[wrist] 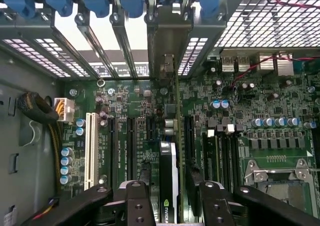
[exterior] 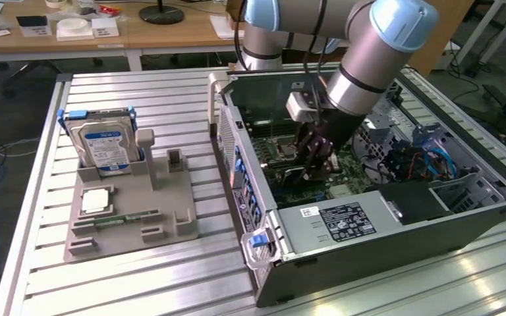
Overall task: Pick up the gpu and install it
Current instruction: 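Insert the gpu into the slot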
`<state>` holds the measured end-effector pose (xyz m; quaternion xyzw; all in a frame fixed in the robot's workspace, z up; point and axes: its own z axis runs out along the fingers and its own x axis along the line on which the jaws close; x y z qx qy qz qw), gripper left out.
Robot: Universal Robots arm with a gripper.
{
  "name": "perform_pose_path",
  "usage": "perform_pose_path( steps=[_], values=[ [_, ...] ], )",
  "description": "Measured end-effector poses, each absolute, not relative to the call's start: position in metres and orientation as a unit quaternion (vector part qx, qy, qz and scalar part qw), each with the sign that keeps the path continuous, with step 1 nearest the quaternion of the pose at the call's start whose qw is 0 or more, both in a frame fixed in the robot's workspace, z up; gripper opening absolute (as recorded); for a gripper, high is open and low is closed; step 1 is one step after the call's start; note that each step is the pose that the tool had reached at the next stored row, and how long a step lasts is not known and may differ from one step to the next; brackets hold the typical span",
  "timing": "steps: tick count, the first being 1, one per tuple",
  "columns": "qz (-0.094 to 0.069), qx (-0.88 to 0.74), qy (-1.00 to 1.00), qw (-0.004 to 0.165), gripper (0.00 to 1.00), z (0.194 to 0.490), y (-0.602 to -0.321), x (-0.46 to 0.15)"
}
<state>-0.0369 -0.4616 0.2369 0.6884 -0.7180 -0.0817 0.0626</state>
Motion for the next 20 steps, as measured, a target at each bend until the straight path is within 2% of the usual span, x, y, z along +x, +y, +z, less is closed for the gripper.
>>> perform_pose_path(
  steps=[12, 20],
  values=[
    [-0.044, 0.692, -0.720, 0.024, 0.41, 0.245, -0.462, -0.053],
    [-0.027, 0.693, -0.721, 0.006, 0.41, 0.261, -0.462, -0.058]
  ],
)
